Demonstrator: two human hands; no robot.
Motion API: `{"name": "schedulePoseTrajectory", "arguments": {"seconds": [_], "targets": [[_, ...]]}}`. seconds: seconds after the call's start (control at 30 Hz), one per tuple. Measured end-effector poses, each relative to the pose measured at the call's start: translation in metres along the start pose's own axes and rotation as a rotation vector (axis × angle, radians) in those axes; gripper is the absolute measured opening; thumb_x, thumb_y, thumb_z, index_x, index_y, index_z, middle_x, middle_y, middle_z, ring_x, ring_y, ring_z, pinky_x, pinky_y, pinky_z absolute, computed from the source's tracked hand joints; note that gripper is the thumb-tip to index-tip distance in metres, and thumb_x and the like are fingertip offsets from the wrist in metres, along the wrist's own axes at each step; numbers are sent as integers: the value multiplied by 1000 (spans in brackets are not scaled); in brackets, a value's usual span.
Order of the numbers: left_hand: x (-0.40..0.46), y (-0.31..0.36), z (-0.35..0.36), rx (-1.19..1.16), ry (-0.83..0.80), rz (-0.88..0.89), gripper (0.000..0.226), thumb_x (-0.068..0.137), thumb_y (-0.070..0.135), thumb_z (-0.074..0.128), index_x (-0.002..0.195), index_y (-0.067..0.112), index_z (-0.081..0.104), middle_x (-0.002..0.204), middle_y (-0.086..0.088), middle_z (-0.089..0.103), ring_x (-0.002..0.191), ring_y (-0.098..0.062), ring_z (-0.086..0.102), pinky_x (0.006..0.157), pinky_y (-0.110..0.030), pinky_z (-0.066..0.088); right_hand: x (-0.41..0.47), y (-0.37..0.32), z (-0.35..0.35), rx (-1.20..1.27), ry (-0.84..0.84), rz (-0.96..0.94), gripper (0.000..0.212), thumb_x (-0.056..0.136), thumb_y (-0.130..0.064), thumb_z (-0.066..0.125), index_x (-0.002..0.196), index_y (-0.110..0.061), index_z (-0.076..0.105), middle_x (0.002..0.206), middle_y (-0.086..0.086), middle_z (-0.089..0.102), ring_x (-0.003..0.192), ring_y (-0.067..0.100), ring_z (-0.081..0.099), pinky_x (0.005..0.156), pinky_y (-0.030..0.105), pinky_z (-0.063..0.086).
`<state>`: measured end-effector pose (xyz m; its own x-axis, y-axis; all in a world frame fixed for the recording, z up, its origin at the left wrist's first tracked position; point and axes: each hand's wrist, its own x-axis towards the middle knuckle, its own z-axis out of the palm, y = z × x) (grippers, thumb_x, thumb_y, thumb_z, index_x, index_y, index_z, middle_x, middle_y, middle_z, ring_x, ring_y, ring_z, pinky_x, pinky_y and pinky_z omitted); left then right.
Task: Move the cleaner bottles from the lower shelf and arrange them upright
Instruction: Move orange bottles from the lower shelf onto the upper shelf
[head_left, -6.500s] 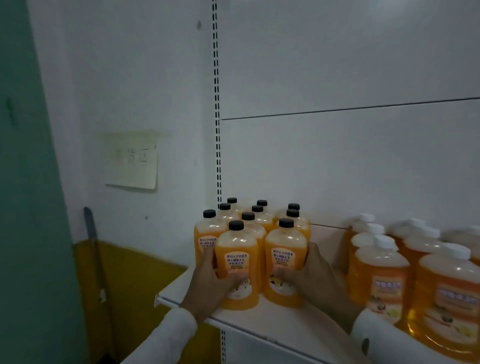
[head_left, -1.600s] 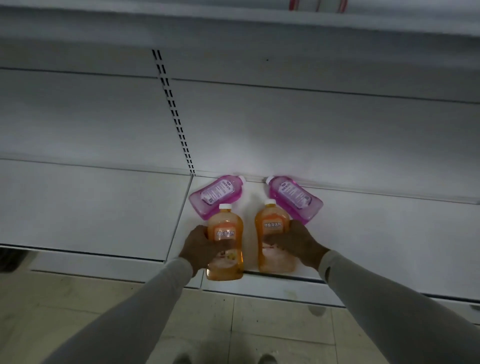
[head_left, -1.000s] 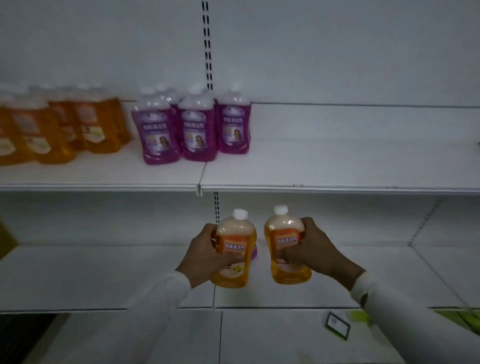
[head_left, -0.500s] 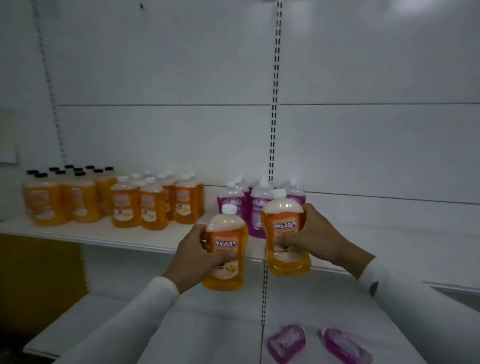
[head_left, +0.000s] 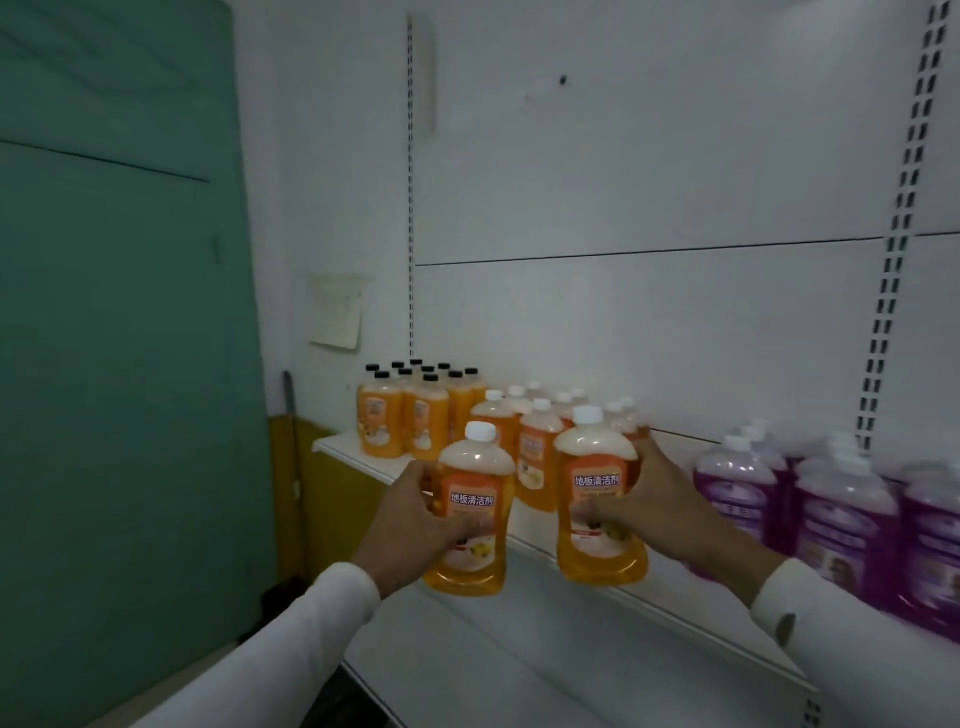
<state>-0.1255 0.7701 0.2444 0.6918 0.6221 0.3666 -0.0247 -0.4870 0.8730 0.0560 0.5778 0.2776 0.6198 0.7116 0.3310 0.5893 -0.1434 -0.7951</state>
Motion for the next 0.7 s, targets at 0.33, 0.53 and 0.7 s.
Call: {"name": "schedulePoseTrajectory", "arguments": {"seconds": [0.33,0.53,0.7], "targets": [[115,-63,-3,-68,-124,95,63,65,34,86,116,30,49,108,14,62,99,-4,61,70,-16,51,73,12,45,-87,210,128,79,61,-33,90,123,-29,40,110,-8,63,96,12,66,81,35,60],[171,-91,33,-198,-316,94,75,58,38,89,121,32,49,114,12,65,105,-10,64,87,-35,57,90,40,50,-155,386,297,82,60,-39,89,121,-28,35,109,-10,58,96,11,63,82,34,59],[191,-108,58,-270,-371,41,86,59,48,86,130,39,40,124,11,60,113,-14,60,97,-48,51,102,65,61,-129,458,384,75,69,-29,86,121,-25,32,114,-7,56,91,5,60,67,16,53]]}}
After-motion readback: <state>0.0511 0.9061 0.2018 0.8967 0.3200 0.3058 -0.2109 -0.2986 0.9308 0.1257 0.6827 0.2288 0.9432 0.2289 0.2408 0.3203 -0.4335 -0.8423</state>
